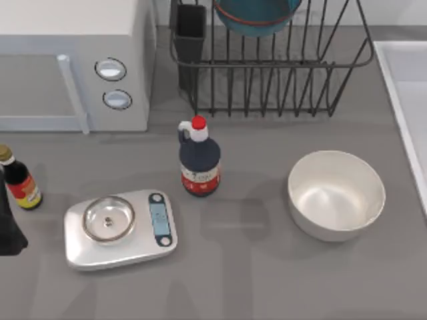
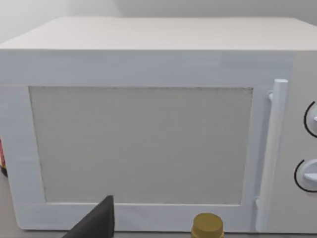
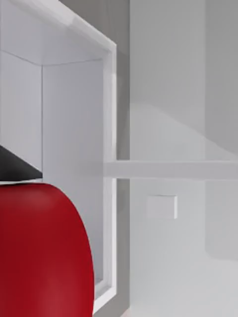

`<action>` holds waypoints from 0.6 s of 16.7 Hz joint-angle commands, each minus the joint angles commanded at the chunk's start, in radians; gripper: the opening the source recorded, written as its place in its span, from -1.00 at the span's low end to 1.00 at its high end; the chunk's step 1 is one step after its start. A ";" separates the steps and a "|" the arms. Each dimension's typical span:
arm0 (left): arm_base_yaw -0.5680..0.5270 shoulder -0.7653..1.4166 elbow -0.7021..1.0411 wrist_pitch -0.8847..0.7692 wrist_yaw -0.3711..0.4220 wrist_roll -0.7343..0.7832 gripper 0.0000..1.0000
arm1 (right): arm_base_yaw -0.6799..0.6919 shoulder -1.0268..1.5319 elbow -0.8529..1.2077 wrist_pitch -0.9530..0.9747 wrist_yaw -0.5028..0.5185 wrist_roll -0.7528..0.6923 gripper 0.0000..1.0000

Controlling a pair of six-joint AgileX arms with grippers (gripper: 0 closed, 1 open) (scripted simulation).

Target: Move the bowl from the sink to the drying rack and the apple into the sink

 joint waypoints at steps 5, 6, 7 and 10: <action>0.000 0.000 0.000 0.000 0.000 0.000 1.00 | 0.000 0.000 0.000 0.000 0.000 0.000 0.81; 0.000 0.000 0.000 0.000 0.000 0.000 1.00 | 0.000 0.000 0.000 0.000 0.000 0.000 0.96; 0.000 0.000 0.000 0.000 0.000 0.000 1.00 | 0.000 0.000 0.000 0.000 0.000 0.000 1.00; 0.000 0.000 0.000 0.000 0.000 0.000 1.00 | 0.000 0.000 0.000 0.000 0.000 0.000 1.00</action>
